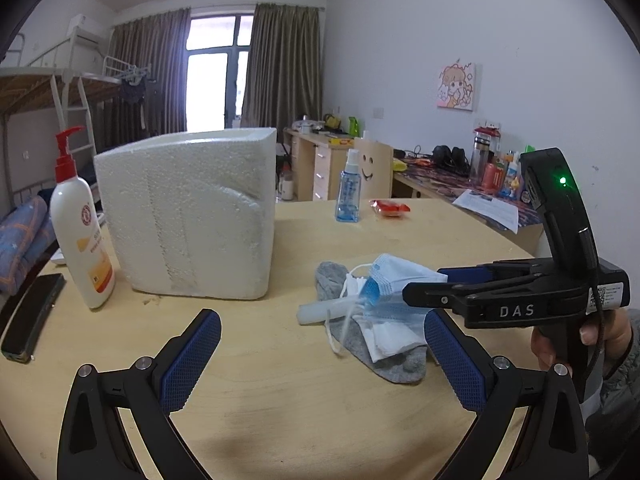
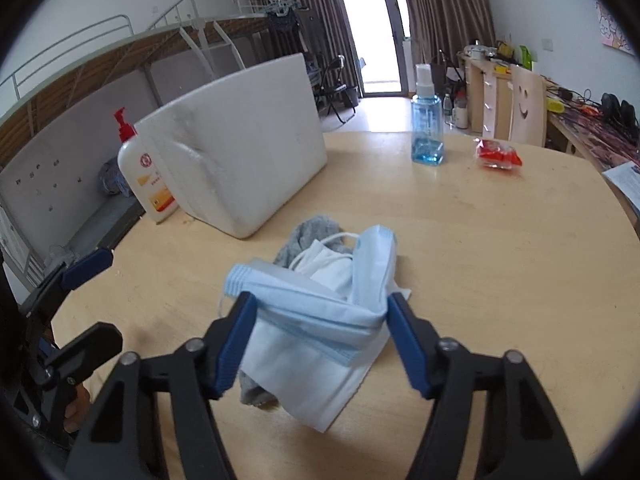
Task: Organize soft objects
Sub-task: 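Grasp the blue face mask with the right tool and lift it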
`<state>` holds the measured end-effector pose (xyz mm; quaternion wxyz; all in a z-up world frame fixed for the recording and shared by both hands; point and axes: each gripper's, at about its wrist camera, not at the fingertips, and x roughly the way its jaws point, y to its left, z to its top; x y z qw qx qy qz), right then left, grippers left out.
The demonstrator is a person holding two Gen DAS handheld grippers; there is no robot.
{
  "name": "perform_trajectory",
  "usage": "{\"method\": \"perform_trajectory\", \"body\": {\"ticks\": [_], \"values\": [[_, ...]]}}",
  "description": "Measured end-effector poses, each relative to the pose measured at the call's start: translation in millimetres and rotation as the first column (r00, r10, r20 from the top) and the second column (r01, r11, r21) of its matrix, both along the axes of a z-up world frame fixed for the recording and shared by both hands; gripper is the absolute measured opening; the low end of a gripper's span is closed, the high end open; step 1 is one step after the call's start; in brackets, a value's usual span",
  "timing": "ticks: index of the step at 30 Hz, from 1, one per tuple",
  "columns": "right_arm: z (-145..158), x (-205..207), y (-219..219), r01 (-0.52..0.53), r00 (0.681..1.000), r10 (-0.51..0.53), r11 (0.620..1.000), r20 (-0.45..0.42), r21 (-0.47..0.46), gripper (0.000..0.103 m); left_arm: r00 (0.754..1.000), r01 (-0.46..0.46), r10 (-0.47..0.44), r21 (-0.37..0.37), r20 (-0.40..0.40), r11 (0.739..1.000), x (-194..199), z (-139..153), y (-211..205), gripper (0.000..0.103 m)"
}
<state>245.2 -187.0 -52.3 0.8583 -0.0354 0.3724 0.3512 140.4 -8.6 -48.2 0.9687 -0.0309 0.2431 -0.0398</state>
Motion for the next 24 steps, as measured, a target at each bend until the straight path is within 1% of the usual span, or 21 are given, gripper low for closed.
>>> {"method": "perform_trajectory", "body": {"ticks": [1, 2, 3, 5, 6, 8, 9, 11, 13, 15, 17, 18, 19, 24], "values": [[-1, 1, 0, 0.000, 1.000, 0.000, 1.000, -0.007, -0.005, 0.064, 1.000, 0.006, -0.006, 0.000, -0.006, 1.000, 2, -1, -1, 0.102], [-2, 3, 0, 0.003, 1.000, -0.003, 1.000, -0.012, -0.004, 0.054, 1.000, 0.006, -0.006, 0.000, -0.006, 1.000, 2, -1, -2, 0.102], [-3, 3, -1, 0.010, 1.000, -0.010, 1.000, -0.014, -0.006, 0.050, 1.000, 0.008, -0.008, 0.002, -0.008, 1.000, 3, -1, -3, 0.102], [-3, 6, -4, 0.019, 1.000, -0.019, 1.000, -0.023, 0.008, 0.032, 1.000, 0.013, -0.013, 0.002, -0.013, 1.000, 4, -1, -5, 0.102], [-4, 7, -6, 0.022, 0.999, -0.022, 1.000, -0.031, 0.011, 0.029, 1.000, 0.015, -0.015, 0.003, -0.017, 1.000, 5, -2, -7, 0.102], [-8, 10, -6, 0.030, 0.998, -0.030, 1.000, -0.053, -0.006, 0.018, 1.000, 0.019, -0.019, 0.004, -0.016, 1.000, 6, -1, -9, 0.102], [-10, 11, -7, 0.032, 0.997, -0.033, 0.999, -0.064, -0.012, 0.017, 1.000, 0.020, -0.020, 0.005, -0.015, 1.000, 6, -1, -10, 0.102], [-11, 12, -10, 0.043, 0.996, -0.043, 0.999, -0.075, -0.003, 0.016, 1.000, 0.022, -0.022, 0.008, -0.013, 1.000, 6, -1, -12, 0.102], [-7, 12, -15, 0.040, 0.996, -0.038, 0.999, -0.079, 0.029, 0.017, 1.000, 0.019, -0.019, 0.011, -0.015, 1.000, 6, 0, -12, 0.102], [-5, 12, -14, 0.030, 0.997, -0.028, 0.999, -0.067, 0.024, 0.021, 1.000, 0.014, -0.014, 0.008, -0.015, 1.000, 7, 0, -12, 0.102], [-5, 11, -11, 0.019, 0.998, -0.018, 1.000, -0.062, 0.017, 0.043, 1.000, 0.015, -0.015, 0.004, -0.017, 1.000, 8, 0, -12, 0.102], [-6, 12, -9, 0.006, 0.998, -0.004, 1.000, -0.069, 0.016, 0.047, 1.000, 0.014, -0.014, 0.005, -0.019, 1.000, 8, 0, -12, 0.102], [-7, 11, -8, -0.001, 0.998, 0.002, 1.000, -0.070, 0.017, 0.049, 1.000, 0.013, -0.013, 0.006, -0.019, 1.000, 8, 0, -12, 0.102], [-7, 12, 1, -0.014, 0.999, 0.014, 1.000, -0.047, -0.002, 0.049, 0.999, 0.019, -0.019, 0.006, -0.027, 1.000, 11, -2, -14, 0.102]]}}
